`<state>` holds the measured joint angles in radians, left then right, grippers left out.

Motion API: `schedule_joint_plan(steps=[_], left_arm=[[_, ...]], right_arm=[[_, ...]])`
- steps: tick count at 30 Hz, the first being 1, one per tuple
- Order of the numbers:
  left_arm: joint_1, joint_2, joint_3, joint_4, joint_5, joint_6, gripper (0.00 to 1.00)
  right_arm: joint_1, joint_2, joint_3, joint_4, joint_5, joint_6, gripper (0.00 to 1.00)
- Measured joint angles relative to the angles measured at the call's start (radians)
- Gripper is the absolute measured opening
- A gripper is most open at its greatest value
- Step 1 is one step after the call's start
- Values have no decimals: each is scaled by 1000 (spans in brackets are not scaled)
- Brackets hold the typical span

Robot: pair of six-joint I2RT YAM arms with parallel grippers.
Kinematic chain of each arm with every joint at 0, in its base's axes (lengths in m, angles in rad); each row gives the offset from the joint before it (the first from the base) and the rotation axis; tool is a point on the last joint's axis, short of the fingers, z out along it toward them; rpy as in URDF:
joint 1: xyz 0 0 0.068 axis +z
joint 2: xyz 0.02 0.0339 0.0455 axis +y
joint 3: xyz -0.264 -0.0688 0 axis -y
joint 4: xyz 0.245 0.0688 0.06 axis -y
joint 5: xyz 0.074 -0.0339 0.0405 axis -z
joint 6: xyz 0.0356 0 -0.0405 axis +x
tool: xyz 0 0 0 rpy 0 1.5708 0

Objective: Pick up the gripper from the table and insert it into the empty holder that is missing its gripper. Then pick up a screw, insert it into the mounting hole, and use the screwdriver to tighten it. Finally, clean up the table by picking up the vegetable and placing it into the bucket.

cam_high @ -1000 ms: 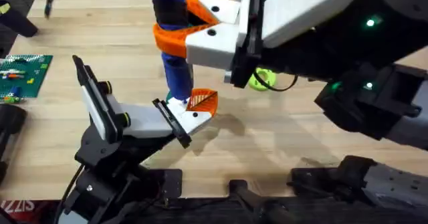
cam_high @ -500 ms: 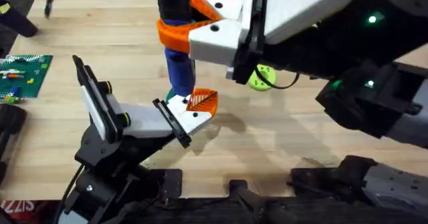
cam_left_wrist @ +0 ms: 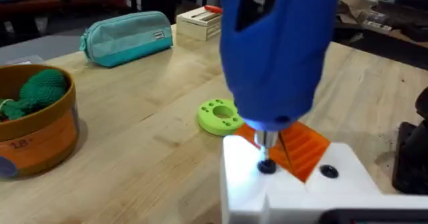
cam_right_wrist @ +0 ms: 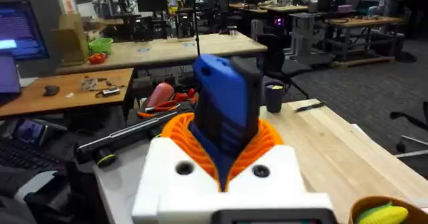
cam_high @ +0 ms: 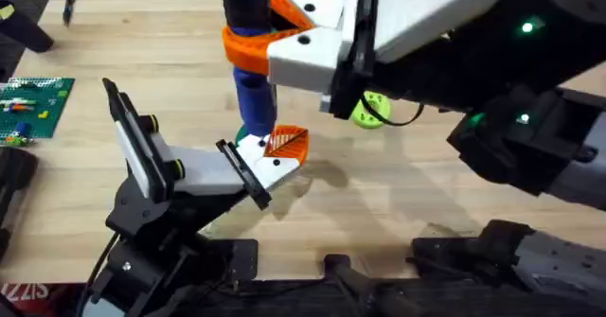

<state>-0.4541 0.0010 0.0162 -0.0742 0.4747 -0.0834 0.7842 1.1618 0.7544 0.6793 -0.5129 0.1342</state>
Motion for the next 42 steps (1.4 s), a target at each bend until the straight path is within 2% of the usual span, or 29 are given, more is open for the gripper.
schedule_joint_plan(steps=[24,42], left_arm=[[0,0,0,0,0,0,8],[0,0,0,0,0,0,7]], right_arm=[[0,0,0,-4,0,38,32],[0,-1,0,-29,4,-5,32]])
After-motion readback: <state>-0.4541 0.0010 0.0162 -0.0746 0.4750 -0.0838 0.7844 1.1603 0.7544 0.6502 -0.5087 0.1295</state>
